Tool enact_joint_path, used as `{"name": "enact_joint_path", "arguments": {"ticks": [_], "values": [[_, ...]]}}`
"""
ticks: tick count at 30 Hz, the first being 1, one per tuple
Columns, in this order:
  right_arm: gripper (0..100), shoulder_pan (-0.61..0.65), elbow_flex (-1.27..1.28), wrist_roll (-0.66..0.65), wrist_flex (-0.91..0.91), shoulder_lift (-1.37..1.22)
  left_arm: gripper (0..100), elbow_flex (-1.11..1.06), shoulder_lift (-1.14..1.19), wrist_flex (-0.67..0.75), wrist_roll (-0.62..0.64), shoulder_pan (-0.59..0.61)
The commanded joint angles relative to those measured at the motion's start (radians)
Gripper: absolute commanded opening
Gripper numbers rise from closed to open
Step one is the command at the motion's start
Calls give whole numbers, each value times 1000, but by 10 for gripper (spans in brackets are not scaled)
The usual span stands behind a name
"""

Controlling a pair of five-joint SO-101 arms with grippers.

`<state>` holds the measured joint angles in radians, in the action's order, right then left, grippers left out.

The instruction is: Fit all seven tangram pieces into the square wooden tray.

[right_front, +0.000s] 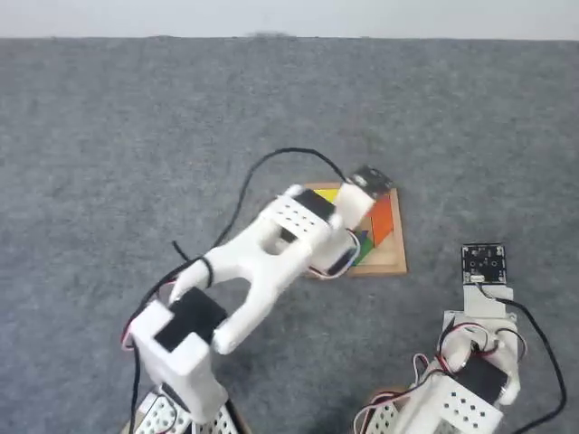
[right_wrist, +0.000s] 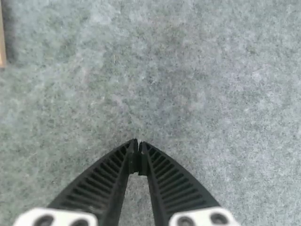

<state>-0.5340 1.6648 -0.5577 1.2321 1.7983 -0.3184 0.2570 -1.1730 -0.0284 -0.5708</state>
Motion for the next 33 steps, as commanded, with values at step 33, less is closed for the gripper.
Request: {"name": "enact_joint_path", "arguments": {"ticks": [33], "values": [[9, -5, 15, -17, 5, 12, 68, 1218, 489, -443, 25, -92]]}}
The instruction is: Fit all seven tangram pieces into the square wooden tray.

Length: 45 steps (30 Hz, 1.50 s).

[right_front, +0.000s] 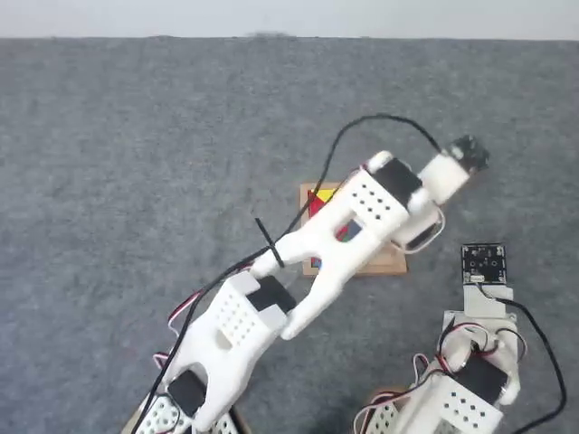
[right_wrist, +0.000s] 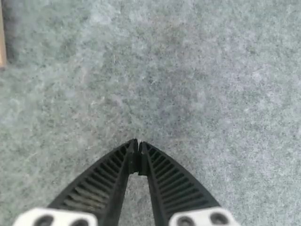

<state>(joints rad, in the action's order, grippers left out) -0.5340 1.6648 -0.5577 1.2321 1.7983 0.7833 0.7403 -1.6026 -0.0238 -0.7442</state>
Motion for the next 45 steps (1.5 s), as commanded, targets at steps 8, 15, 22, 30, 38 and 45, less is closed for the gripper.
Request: {"name": "enact_joint_path", "arguments": {"ticks": [8, 15, 22, 30, 38, 45], "values": [[9, -5, 15, -17, 5, 12, 67, 131, 158, 84, 14, 224], [9, -5, 15, -17, 5, 12, 67, 186, 245, 84, -9, 226], [9, -5, 15, -17, 5, 12, 66, 189, 273, 18, -6, 259], [9, -5, 15, -17, 5, 12, 66, 188, 236, -25, -2, 239], [9, -5, 15, -17, 5, 12, 46, 193, 224, -107, 37, 193], [9, -5, 15, -17, 5, 12, 46, 186, 212, -126, 68, 137]]}}
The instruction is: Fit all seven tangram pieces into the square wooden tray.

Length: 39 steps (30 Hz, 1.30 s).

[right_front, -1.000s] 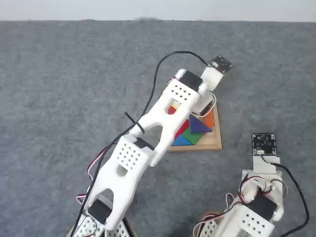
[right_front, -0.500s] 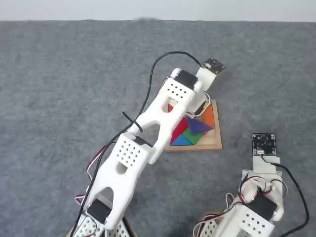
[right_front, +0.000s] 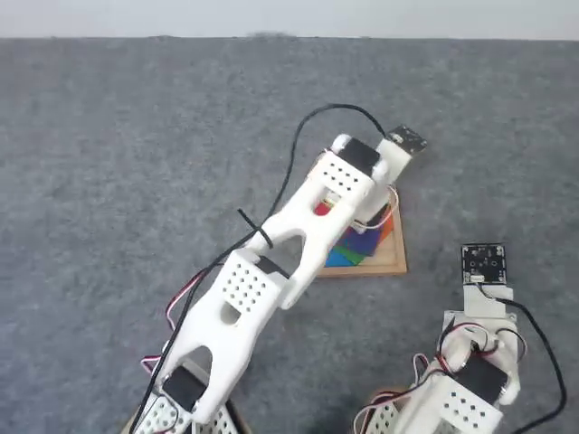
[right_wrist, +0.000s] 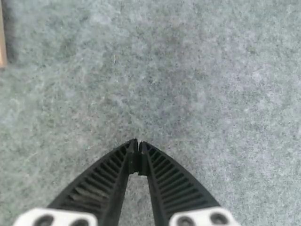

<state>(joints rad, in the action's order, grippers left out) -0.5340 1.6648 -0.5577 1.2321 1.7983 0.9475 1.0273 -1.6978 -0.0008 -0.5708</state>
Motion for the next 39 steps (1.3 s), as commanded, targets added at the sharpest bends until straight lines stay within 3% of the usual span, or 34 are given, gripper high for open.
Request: {"name": "enact_joint_path", "arguments": {"ticks": [1, 11, 20, 29, 34, 39], "values": [[9, -5, 15, -17, 5, 12, 46, 27, -75, -40, 49, -46], [9, -5, 15, -17, 5, 12, 45, 44, -137, -55, 58, -80], [9, -5, 15, -17, 5, 12, 47, -67, -299, -54, 29, -8], [9, -5, 15, -17, 5, 12, 47, -456, -322, 226, 41, -84], [9, -5, 15, -17, 5, 12, 47, -484, -311, 252, 55, -146], [9, -5, 15, -17, 5, 12, 47, -463, -334, 245, 60, -132]]}}
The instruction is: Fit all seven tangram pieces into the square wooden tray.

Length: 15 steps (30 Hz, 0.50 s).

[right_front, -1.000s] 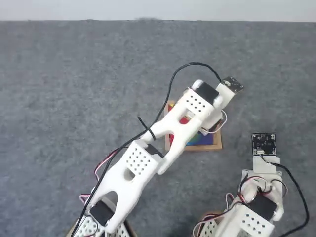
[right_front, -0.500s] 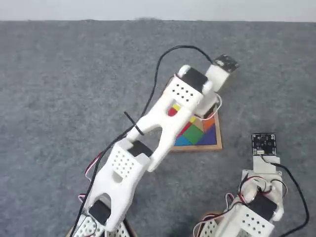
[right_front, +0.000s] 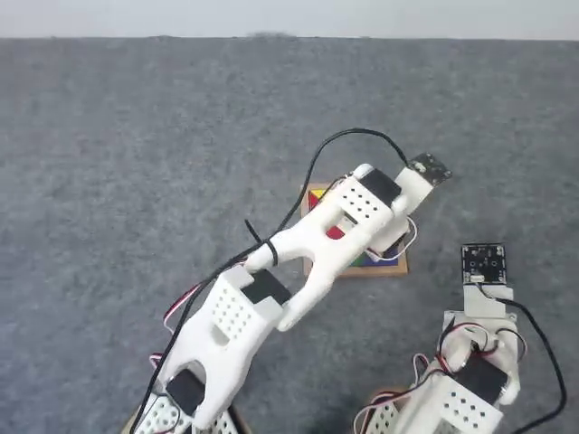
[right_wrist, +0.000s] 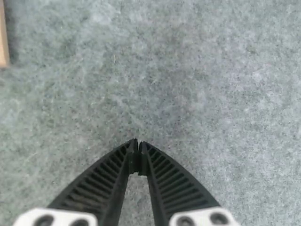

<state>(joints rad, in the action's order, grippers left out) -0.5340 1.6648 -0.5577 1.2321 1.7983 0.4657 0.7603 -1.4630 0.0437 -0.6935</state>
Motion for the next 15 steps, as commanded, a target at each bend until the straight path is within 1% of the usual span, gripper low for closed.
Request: {"name": "enact_joint_path", "arguments": {"ticks": [1, 5, 9, 12, 15], "values": [[9, -5, 15, -17, 5, 12, 47, 28, -77, 9, 15, -2], [9, -5, 15, -17, 5, 12, 47, 44, -147, 9, 14, 8], [9, -5, 15, -17, 5, 12, 46, 44, -215, 9, 14, -14], [9, -5, 15, -17, 5, 12, 46, 16, -209, 15, 9, -44], [9, -5, 15, -17, 5, 12, 47, -27, -157, 61, 9, -58]]}}
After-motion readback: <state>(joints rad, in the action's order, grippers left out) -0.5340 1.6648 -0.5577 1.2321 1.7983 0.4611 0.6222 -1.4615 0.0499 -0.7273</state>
